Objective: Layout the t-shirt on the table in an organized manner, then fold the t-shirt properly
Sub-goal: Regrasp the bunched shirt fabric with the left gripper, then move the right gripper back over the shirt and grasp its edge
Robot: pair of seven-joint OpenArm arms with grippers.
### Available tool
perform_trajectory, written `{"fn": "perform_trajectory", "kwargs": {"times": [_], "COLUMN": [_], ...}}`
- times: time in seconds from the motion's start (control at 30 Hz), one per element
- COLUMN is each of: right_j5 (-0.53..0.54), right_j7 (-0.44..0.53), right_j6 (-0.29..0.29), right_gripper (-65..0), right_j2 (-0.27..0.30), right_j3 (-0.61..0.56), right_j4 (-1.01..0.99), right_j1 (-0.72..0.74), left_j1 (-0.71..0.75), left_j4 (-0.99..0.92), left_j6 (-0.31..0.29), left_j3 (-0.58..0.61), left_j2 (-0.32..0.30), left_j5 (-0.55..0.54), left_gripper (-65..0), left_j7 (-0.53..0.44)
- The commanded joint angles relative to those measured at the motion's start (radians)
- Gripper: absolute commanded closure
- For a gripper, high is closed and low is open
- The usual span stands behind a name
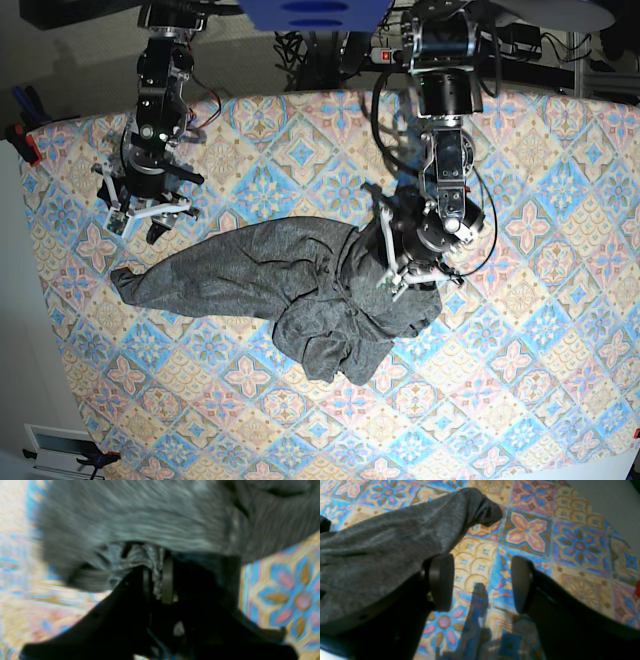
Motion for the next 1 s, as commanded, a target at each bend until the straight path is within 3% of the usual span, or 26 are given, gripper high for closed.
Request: {"fn": "perform_trajectory", "kwargs": {"times": [0.0, 0.17, 0.27, 0.43, 0.63, 0.73, 0.97], "right_j5": [-0.008, -0.008, -0.008, -0.008, -0.008, -0.008, -0.008], "right_j7": [0.027, 0.027, 0.027, 0.027, 0.027, 0.027, 0.027], "right_j6": [-0.002, -0.002, -0.002, -0.002, -0.002, -0.002, -0.002], "right_gripper": [-34.6, -34.7, -34.7, -34.7, -34.7, -34.7, -34.7], "right_j2": [0.007, 0.007, 0.007, 0.007, 0.005, 0.005, 0.005], "right_j3": [0.002, 0.001, 0.001, 0.001, 0.001, 0.001, 0.001], "right_j4": [0.022, 0.022, 0.022, 0.022, 0.022, 0.022, 0.022], "right_j1": [0.01, 0.007, 0.007, 0.005, 0.005, 0.005, 0.005], "left_j1": [-0.031, -0.084, -0.158, -0.281, -0.361, -0.374, -0.345], "left_j4": [0.06, 0.243, 0.246, 0.063, -0.263, -0.329, -0.326], "left_j6": [0.005, 0.005, 0.005, 0.005, 0.005, 0.005, 0.005], "left_j3": [-0.002, -0.018, -0.077, -0.232, -0.297, -0.295, -0.289], "left_j2": [0.001, -0.002, -0.002, -0.016, -0.08, -0.094, -0.092], "left_j5": [-0.031, -0.132, -0.135, -0.111, -0.115, -0.115, -0.115], "left_gripper": [-1.2, -1.3, -1.4, -1.4, -3.5, -9.9, -36.3], "left_j7": [0.021, 0.215, 0.271, 0.242, 0.056, 0.035, 0.035]}}
